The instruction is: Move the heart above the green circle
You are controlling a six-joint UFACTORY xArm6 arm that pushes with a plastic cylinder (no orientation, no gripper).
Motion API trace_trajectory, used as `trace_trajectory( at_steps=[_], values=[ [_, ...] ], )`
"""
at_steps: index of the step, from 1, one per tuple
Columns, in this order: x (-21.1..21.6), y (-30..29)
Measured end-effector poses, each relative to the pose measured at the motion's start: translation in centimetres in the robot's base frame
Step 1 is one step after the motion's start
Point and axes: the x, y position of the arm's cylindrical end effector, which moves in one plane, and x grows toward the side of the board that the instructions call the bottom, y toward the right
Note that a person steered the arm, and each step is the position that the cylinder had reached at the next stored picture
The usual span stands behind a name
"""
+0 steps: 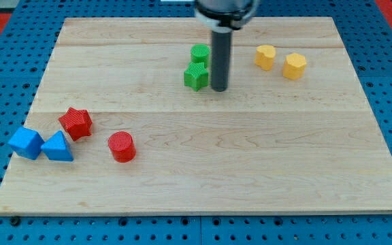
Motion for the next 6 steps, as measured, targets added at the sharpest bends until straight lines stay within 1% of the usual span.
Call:
trace_trajectory(
  at_steps=[1,5,6],
  values=[
    [-1.7,4.4],
    [-3.9,5.1],
    [-6.7,5.4]
  ],
)
